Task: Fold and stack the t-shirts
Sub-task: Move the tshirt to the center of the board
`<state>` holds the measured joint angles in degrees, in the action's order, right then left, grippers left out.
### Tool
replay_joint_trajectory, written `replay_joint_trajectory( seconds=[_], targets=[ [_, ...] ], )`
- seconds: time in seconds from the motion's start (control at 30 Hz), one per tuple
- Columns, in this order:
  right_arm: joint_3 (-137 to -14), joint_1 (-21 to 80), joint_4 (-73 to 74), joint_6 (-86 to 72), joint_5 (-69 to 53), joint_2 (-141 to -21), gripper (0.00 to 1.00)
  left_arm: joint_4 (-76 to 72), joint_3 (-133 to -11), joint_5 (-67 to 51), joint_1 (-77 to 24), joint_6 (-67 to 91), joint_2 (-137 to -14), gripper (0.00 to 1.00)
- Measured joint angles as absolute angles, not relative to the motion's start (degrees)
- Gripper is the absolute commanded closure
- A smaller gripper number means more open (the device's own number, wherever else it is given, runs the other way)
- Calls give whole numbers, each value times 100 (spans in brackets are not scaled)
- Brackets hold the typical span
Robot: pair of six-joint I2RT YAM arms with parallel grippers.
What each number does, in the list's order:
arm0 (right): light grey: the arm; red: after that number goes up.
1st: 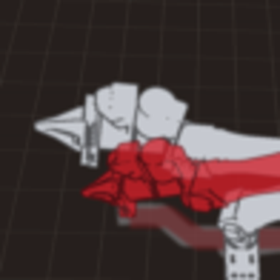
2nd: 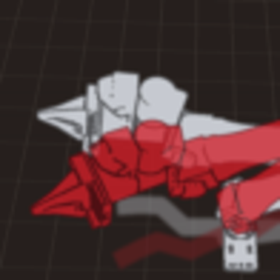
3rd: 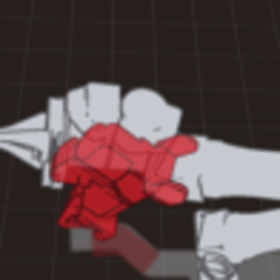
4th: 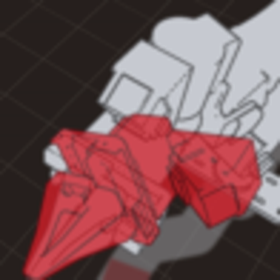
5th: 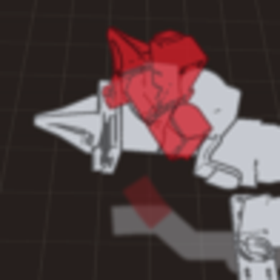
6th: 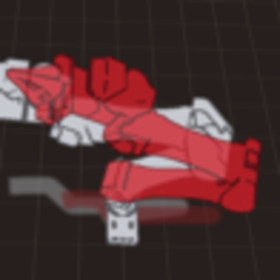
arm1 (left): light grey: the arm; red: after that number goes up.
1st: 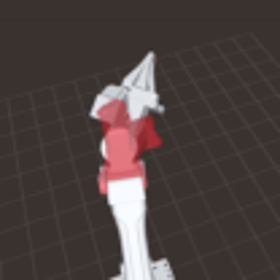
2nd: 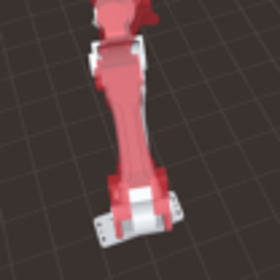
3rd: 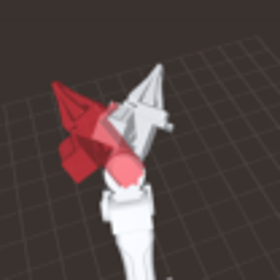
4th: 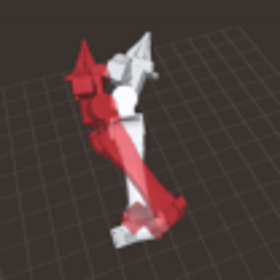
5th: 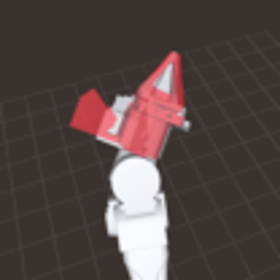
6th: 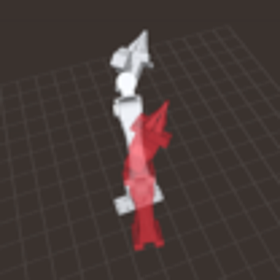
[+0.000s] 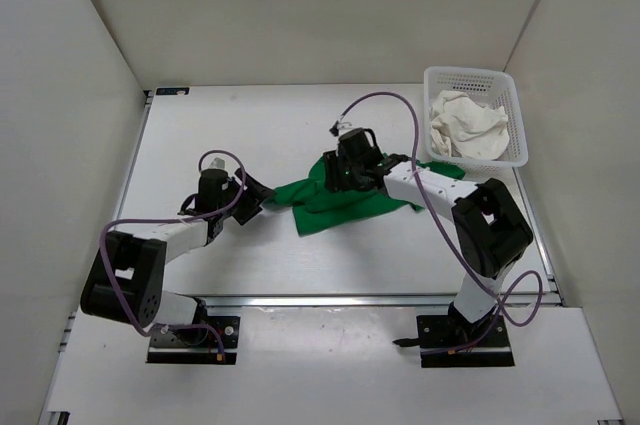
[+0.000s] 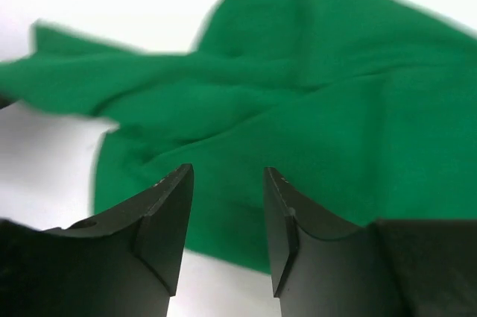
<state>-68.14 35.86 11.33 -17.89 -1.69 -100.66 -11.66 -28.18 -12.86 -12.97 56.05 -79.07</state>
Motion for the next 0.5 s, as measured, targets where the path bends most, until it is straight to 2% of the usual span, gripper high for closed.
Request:
replay_joint_trajectory(
  seconds=[0.27,0.5],
  targets=[
    [-6748,3983,1111,-1850,-303,-10079,58,-1424,-2860,-1264,-1409,5754,-8418,29],
    [-6886,4206,1120,-1940,-351,-10438,52,-1664,-2954,-1284,-1490,5865,-8696,33]
  ],
)
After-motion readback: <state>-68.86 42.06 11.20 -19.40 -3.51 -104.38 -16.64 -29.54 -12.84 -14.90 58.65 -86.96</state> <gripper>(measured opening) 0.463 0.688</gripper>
